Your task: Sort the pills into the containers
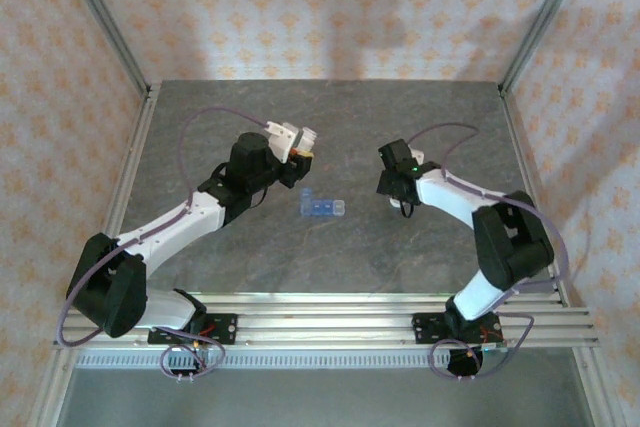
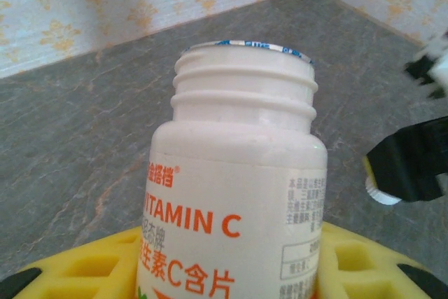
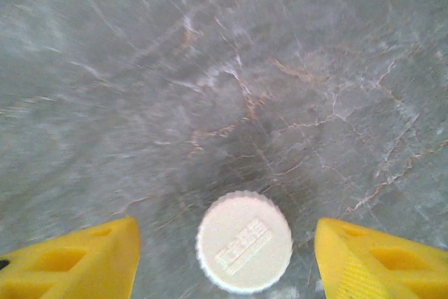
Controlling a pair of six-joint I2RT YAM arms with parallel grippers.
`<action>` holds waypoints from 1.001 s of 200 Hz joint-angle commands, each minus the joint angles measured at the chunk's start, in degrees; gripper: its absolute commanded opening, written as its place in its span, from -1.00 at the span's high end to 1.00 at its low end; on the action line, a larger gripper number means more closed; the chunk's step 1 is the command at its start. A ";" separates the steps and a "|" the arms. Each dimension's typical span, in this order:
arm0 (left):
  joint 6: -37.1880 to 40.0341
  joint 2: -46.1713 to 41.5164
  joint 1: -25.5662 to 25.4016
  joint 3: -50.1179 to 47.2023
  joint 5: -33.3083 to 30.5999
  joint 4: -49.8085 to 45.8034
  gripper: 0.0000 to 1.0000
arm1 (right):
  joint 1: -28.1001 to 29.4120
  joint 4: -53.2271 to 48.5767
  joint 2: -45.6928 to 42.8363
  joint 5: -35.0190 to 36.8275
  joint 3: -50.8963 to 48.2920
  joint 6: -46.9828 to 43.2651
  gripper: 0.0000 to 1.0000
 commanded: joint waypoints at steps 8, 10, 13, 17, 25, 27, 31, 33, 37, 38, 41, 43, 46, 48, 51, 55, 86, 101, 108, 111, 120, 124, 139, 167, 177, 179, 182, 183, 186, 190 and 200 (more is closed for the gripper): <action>-0.18 -0.75 2.02 1.78 -1.59 -1.13 1.00 | 2.18 -3.11 -3.06 -4.91 2.14 -2.53 -0.36; -0.22 -0.74 2.18 1.79 -1.59 -1.13 1.00 | 2.39 -3.27 -2.91 -5.22 2.45 -2.65 -0.37; -0.34 -0.64 2.37 1.89 -1.59 -1.17 1.00 | 2.81 -3.56 -2.72 -5.64 2.91 -2.86 -0.37; -0.41 -0.54 2.70 2.02 -1.67 -1.21 1.00 | 3.54 -3.95 -2.45 -5.97 3.56 -3.24 -0.37; -0.53 -0.37 3.31 2.30 -1.82 -1.35 1.00 | 5.13 -4.57 -1.75 -6.35 4.92 -3.86 -0.38; -0.59 -0.34 3.47 2.40 -1.80 -1.40 1.00 | 5.57 -4.74 -1.57 -6.35 5.25 -4.02 -0.39; -0.68 -0.17 3.66 2.64 -1.91 -1.54 1.00 | 6.47 -5.12 -1.05 -6.47 6.03 -4.32 -0.39; -0.76 -0.09 3.82 2.71 -1.93 -1.69 1.00 | 6.94 -5.31 -0.78 -6.49 6.47 -4.51 -0.40; -0.83 -0.05 4.06 3.00 -2.01 -1.93 1.00 | 7.83 -5.75 -0.15 -6.38 7.42 -4.80 -0.40; -0.86 0.00 4.12 3.10 -2.03 -2.01 1.00 | 8.10 -5.89 0.05 -6.39 7.56 -4.89 -0.41; -0.86 0.09 4.25 3.26 -2.07 -2.24 1.00 | 8.86 -6.19 0.55 -6.41 8.27 -5.05 -0.41; -0.85 0.17 4.37 3.43 -2.15 -2.39 1.00 | 9.34 -6.37 0.90 -6.39 8.79 -5.15 -0.41; -0.86 0.21 4.54 3.60 -2.20 -2.56 1.00 | 10.03 -6.59 1.44 -6.36 9.45 -5.41 -0.42; -0.87 0.26 4.64 3.67 -2.27 -2.67 1.00 | 10.59 -6.76 1.84 -6.40 9.92 -5.52 -0.42; -0.87 0.30 4.76 3.79 -2.31 -2.78 1.00 | 11.32 -7.06 2.43 -6.26 10.63 -5.72 -0.43; -0.86 0.36 4.95 3.94 -2.40 -2.89 1.00 | 12.40 -7.41 3.17 -6.05 11.60 -5.99 -0.44; -0.70 0.67 6.82 4.55 -2.59 -3.18 1.00 | 19.47 -11.07 10.17 -2.87 19.67 -7.21 -0.68; -0.69 0.75 7.79 4.69 -2.67 -3.24 1.00 | 22.11 -12.71 13.65 -1.44 23.24 -7.51 -0.72; -0.68 0.80 8.31 4.76 -2.66 -3.24 1.00 | 23.16 -13.42 15.08 -0.62 24.76 -7.60 -0.73; -0.67 0.91 8.51 4.79 -2.64 -3.24 1.00 | 23.55 -13.65 15.64 -0.28 25.29 -7.59 -0.73; -0.65 1.00 9.15 4.86 -2.68 -3.24 1.00 | 24.62 -14.23 17.16 0.46 26.98 -7.58 -0.74; -0.64 1.03 9.37 4.87 -2.68 -3.24 1.00 | 24.99 -14.49 17.80 0.68 27.57 -7.57 -0.75; -0.73 1.18 10.14 5.00 -2.67 -3.24 1.00 | 26.20 -15.35 19.86 1.47 29.73 -7.40 -0.93; -0.94 1.66 11.00 5.18 -2.35 -3.14 1.00 | 27.66 -16.69 23.09 2.31 33.28 -7.42 -0.95; -0.98 1.65 11.17 5.14 -2.30 -3.08 1.00 | 27.94 -17.04 24.20 2.53 34.25 -7.39 -0.96; -0.97 1.70 11.19 5.13 -2.25 -3.11 1.00 | 28.01 -17.08 24.34 2.62 34.40 -7.41 -0.96; -1.09 1.67 11.25 5.09 -2.25 -2.98 1.00 | 28.06 -17.20 24.67 2.70 34.69 -7.39 -0.96; -1.12 1.70 11.27 5.11 -2.28 -2.98 1.00 | 28.06 -17.24 24.77 2.71 34.73 -7.41 -0.96; -1.13 1.69 11.29 5.05 -2.24 -2.93 1.00 | 28.14 -17.32 25.04 2.77 34.99 -7.41 -0.97; -1.17 1.66 11.29 5.06 -2.27 -2.89 1.00 | 28.22 -17.45 25.48 2.82 35.31 -7.49 -0.97; -1.21 1.64 11.43 4.99 -2.12 -2.93 1.00 | 28.29 -17.85 26.44 3.20 36.04 -7.35 -0.97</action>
